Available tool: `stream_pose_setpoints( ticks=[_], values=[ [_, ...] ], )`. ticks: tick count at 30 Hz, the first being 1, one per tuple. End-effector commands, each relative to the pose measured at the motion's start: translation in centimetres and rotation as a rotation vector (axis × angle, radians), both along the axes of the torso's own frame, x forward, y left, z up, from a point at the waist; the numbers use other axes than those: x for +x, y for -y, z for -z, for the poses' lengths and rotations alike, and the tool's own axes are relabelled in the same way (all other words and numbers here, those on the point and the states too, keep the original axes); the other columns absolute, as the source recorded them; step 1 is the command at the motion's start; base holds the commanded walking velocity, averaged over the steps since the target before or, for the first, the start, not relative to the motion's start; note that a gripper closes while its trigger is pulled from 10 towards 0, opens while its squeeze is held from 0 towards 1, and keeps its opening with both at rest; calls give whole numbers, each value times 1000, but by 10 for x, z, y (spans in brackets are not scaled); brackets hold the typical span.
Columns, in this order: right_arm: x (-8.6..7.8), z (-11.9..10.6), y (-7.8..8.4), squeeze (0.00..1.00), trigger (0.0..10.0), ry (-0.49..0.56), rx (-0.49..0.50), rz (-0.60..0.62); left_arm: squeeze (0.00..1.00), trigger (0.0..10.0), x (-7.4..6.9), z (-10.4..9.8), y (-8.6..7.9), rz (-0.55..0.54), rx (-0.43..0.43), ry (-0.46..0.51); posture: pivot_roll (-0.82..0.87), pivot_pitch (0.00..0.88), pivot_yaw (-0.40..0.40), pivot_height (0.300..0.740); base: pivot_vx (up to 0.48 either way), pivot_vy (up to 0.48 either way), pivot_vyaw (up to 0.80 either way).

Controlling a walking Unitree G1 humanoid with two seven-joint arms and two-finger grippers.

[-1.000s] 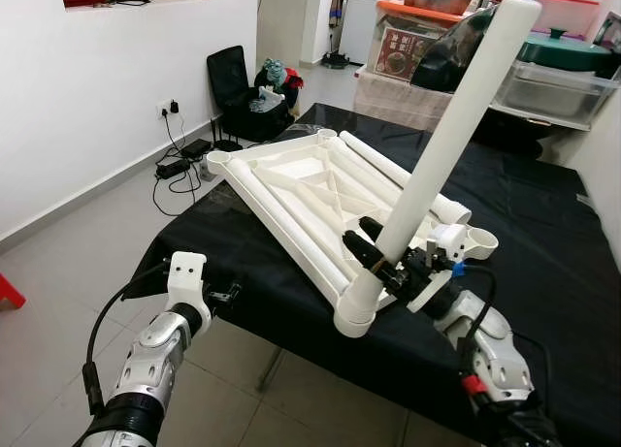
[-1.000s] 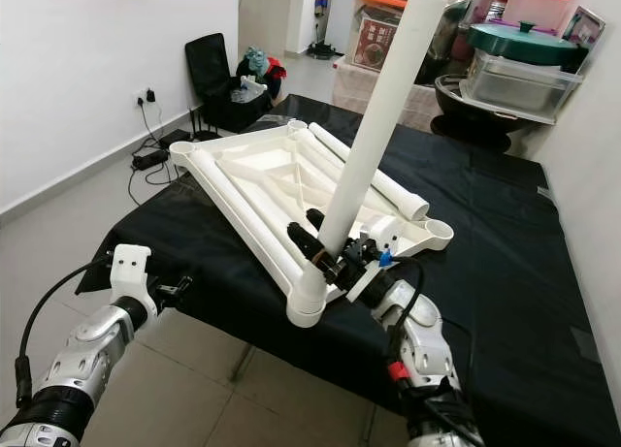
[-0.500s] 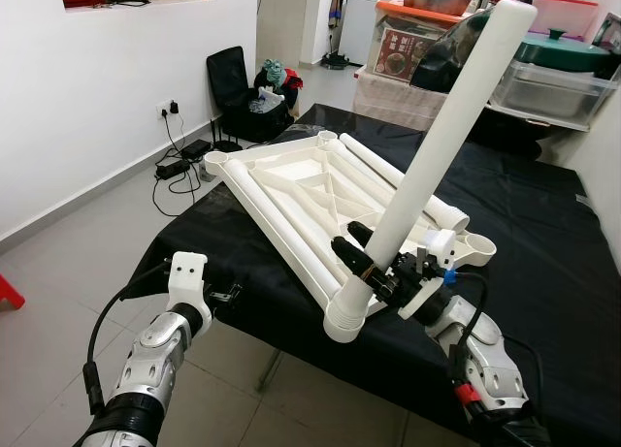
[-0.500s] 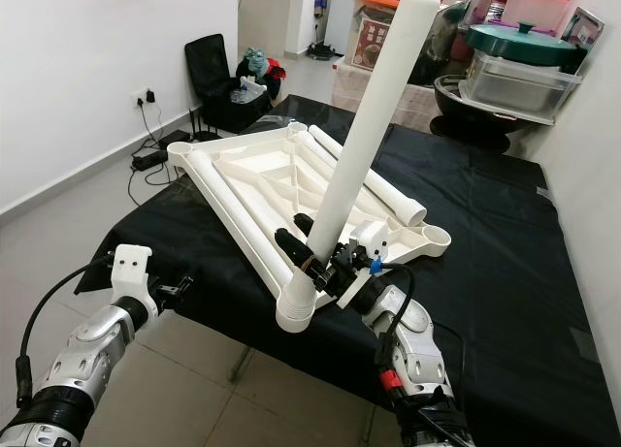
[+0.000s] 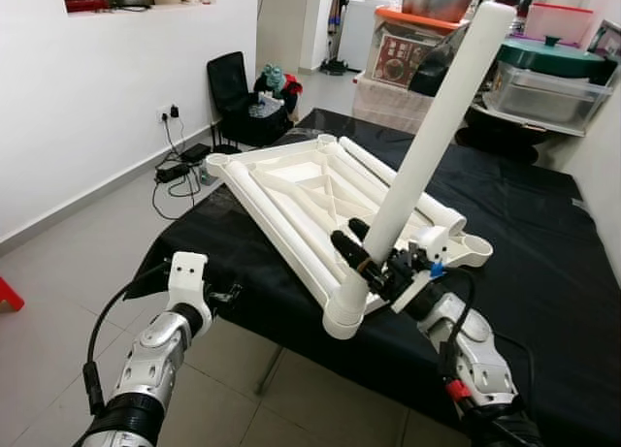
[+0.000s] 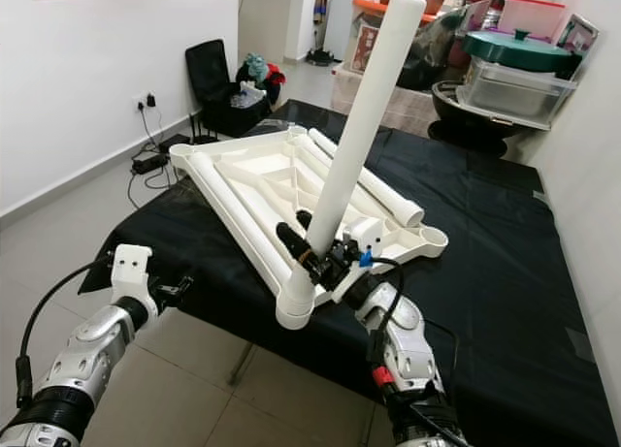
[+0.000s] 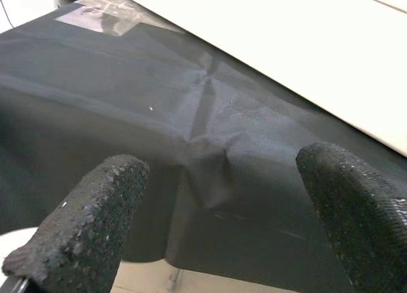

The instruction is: Building children table

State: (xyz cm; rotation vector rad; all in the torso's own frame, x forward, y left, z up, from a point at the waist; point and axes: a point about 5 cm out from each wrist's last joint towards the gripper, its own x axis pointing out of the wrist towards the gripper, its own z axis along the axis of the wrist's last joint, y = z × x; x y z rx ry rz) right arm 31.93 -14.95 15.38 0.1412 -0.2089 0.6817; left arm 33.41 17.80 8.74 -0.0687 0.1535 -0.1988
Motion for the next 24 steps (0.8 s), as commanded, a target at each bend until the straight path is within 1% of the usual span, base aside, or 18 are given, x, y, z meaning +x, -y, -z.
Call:
stream_pose_setpoints(
  ticks=[1, 2, 3, 4, 5, 7, 9, 12, 13, 15, 16, 18, 19, 20, 21, 24],
  values=[
    [-5, 34, 8, 0, 0, -168, -54, 60, 0, 10000, -2, 5, 2, 7, -1, -13, 62, 0, -115, 740, 0, 0, 0],
    [-6, 39, 10, 0, 0, -196, -70, 86, 0, 10000, -2, 4, 2, 9, -1, -13, 58, 0, -112, 740, 0, 0, 0],
    [-6, 39, 10, 0, 0, -196, -70, 86, 0, 10000, -2, 4, 2, 9, -1, -13, 58, 0, -112, 740, 0, 0, 0],
    [-6, 44, 13, 0, 0, -227, -81, 137, 0, 10000, -2, 4, 2, 10, 0, -14, 57, 0, -112, 740, 0, 0, 0],
    [-6, 44, 13, 0, 0, -227, -81, 137, 0, 10000, -2, 4, 2, 10, 0, -14, 57, 0, -112, 740, 0, 0, 0],
    [-5, 50, 22, 0, 0, -256, -114, 252, 0, 10000, -2, 4, 2, 11, 0, -15, 55, 0, -109, 740, 0, 0, 0],
    [-5, 53, 27, 0, 0, -264, -151, 334, 0, 10000, -2, 5, 1, 10, 1, -16, 52, 0, -108, 740, 0, 0, 0],
    [-5, 53, 27, 0, 0, -264, -151, 334, 0, 10000, -2, 5, 1, 10, 1, -16, 52, 0, -108, 740, 0, 0, 0],
    [-5, 55, 30, 0, 0, -272, -176, 379, 0, 10000, -2, 5, 1, 9, 1, -17, 52, 0, -108, 740, 0, 0, 0],
    [-5, 55, 30, 0, 0, -272, -176, 379, 0, 10000, -2, 5, 1, 9, 1, -17, 52, 0, -108, 740, 0, 0, 0],
    [-5, 61, 37, 0, 0, -318, -209, 494, 0, 10000, -2, 5, 1, 8, 2, -18, 52, 0, -107, 740, 0, 0, 0],
    [-5, 61, 37, 0, 0, -318, -209, 494, 0, 10000, -2, 5, 1, 8, 2, -18, 52, 0, -107, 740, 0, 0, 0],
    [-5, 66, 47, 0, 0, -370, -217, 634, 0, 10000, -2, 6, 2, 7, 2, -19, 48, 0, -108, 740, 0, 0, 0],
    [-5, 66, 47, 0, 0, -370, -217, 634, 0, 10000, -2, 6, 2, 7, 2, -19, 48, 0, -108, 740, 0, 0, 0],
    [-5, 70, 54, 0, 0, -420, -204, 753, 0, 10000, -2, 6, 2, 6, 3, -20, 47, 0, -107, 740, 0, 0, 0],
    [-5, 70, 54, 0, 0, -420, -204, 753, 0, 10000, -2, 6, 2, 6, 3, -20, 47, 0, -107, 740, 0, 0, 0]
  ],
)
